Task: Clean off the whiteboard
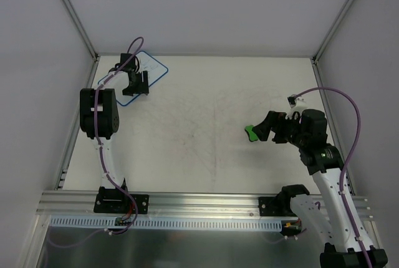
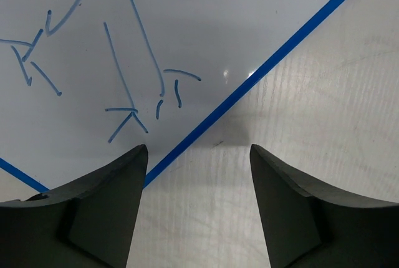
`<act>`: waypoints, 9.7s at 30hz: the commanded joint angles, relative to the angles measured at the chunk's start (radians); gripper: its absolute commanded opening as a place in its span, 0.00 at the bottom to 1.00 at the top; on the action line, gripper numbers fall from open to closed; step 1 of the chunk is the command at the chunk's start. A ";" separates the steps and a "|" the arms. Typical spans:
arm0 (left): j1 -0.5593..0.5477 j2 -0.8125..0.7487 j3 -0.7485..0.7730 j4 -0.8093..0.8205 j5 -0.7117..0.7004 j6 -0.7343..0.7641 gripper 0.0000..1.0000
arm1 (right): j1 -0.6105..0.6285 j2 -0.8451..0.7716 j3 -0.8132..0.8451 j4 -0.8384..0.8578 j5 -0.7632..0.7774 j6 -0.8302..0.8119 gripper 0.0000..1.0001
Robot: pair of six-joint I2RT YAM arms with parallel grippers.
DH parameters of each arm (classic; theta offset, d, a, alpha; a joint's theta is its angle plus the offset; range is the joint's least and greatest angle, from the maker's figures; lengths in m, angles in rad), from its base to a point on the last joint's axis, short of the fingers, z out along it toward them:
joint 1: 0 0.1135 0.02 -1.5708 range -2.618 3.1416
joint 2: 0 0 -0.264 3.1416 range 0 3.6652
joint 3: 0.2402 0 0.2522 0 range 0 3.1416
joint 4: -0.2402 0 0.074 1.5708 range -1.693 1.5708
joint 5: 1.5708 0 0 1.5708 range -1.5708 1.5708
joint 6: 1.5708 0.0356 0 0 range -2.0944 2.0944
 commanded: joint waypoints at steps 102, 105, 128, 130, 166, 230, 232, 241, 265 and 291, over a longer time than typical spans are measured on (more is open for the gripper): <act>-0.329 -0.627 -0.560 -0.166 -0.012 -0.396 0.81 | 0.454 0.887 0.381 -0.035 0.557 0.086 0.00; -0.318 -0.544 -0.496 -0.141 -0.035 -0.386 0.76 | 0.513 0.889 0.406 -0.044 0.592 0.103 0.01; -0.241 -0.175 -0.299 -0.139 0.139 -0.352 0.01 | 0.682 0.988 0.490 -0.052 0.471 0.126 0.00; -0.243 -0.183 -0.331 -0.138 0.152 -0.388 0.00 | 0.686 1.002 0.495 -0.052 0.468 0.134 0.00; -0.427 -0.428 -0.646 -0.092 0.193 -0.541 0.37 | 0.731 1.171 0.488 -0.078 0.489 0.168 0.00; -0.405 -0.316 -0.536 -0.092 0.118 -0.567 0.00 | 0.670 1.087 0.354 -0.110 0.541 0.209 0.00; -0.395 -0.316 -0.534 -0.090 0.116 -0.564 0.00 | 0.636 1.064 0.311 -0.115 0.552 0.220 0.00; -0.371 -0.306 -0.514 -0.090 0.135 -0.560 0.00 | 0.591 0.973 0.217 -0.126 0.577 0.204 0.00; -0.370 -0.295 -0.483 -0.089 0.150 -0.583 0.00 | 0.804 1.039 0.378 -0.047 0.429 0.077 0.00; -0.322 -0.336 -0.446 -0.095 0.196 -0.518 0.25 | 0.826 1.062 0.343 -0.175 0.491 0.032 0.00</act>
